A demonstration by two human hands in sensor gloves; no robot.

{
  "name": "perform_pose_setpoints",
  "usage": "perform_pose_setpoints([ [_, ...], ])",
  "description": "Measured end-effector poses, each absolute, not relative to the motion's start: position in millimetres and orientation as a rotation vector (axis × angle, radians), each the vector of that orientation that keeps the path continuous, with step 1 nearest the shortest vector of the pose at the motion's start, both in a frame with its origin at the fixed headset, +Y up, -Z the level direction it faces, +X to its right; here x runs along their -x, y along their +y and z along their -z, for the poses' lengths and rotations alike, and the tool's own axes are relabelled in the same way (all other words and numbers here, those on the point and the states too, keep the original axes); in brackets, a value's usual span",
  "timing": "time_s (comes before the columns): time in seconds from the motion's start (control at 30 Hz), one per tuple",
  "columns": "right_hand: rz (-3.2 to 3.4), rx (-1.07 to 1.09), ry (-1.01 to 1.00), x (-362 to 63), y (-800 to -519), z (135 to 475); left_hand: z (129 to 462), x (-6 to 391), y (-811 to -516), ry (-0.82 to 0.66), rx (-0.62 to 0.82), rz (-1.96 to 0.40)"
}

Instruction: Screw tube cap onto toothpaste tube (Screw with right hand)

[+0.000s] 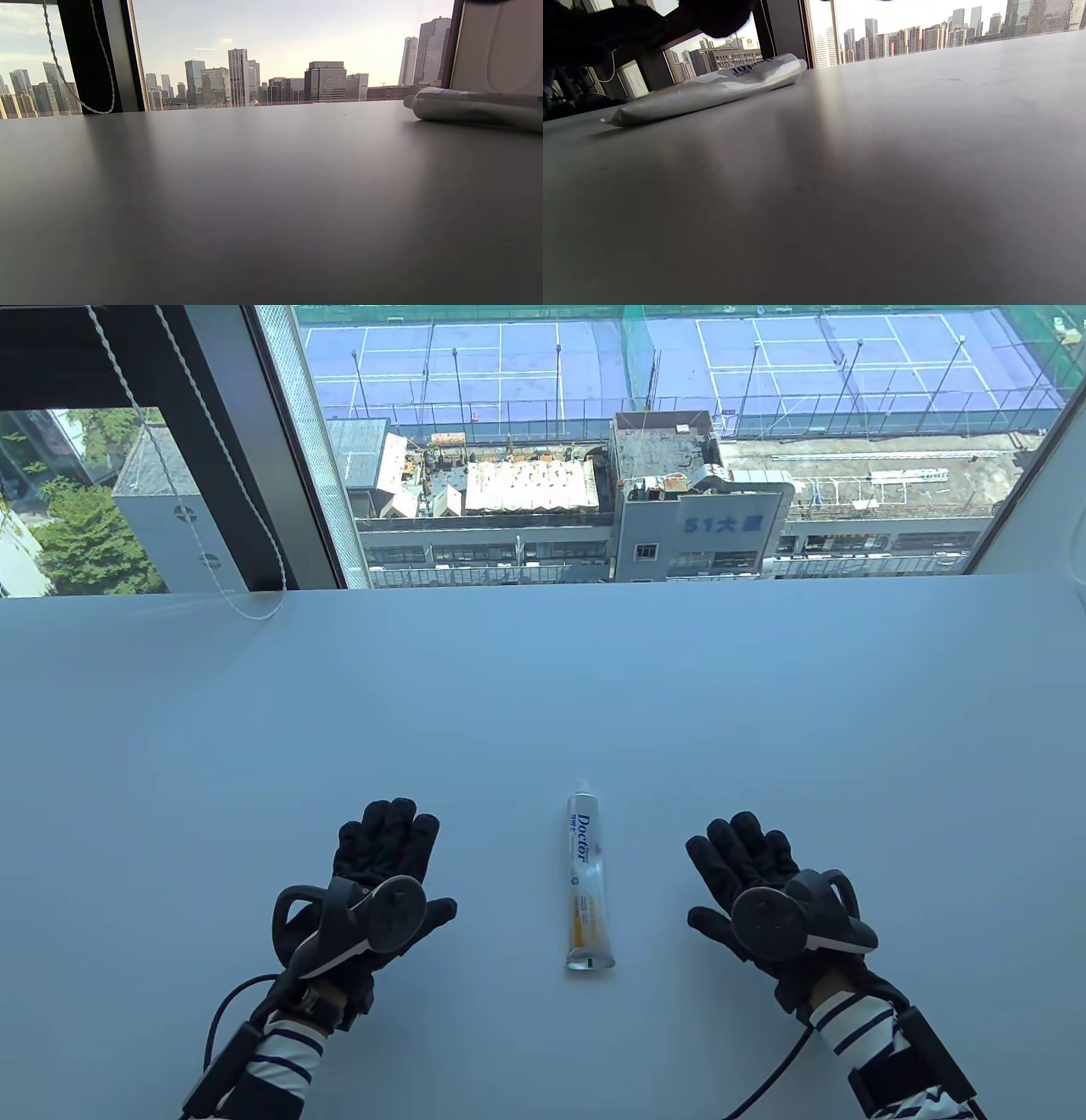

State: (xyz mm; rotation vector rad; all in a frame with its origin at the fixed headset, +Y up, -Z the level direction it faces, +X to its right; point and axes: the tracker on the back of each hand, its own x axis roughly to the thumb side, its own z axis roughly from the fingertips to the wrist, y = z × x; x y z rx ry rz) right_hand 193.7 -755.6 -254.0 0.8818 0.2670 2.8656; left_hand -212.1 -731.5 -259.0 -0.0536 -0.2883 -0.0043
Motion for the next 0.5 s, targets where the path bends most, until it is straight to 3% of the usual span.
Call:
perform_pose_setpoints([
  [0.5,-2.868,-0.873,0.324,-193.8,-762.1,254.6,259.4,212.5,-735.3,-0.287,0.082,0.045],
])
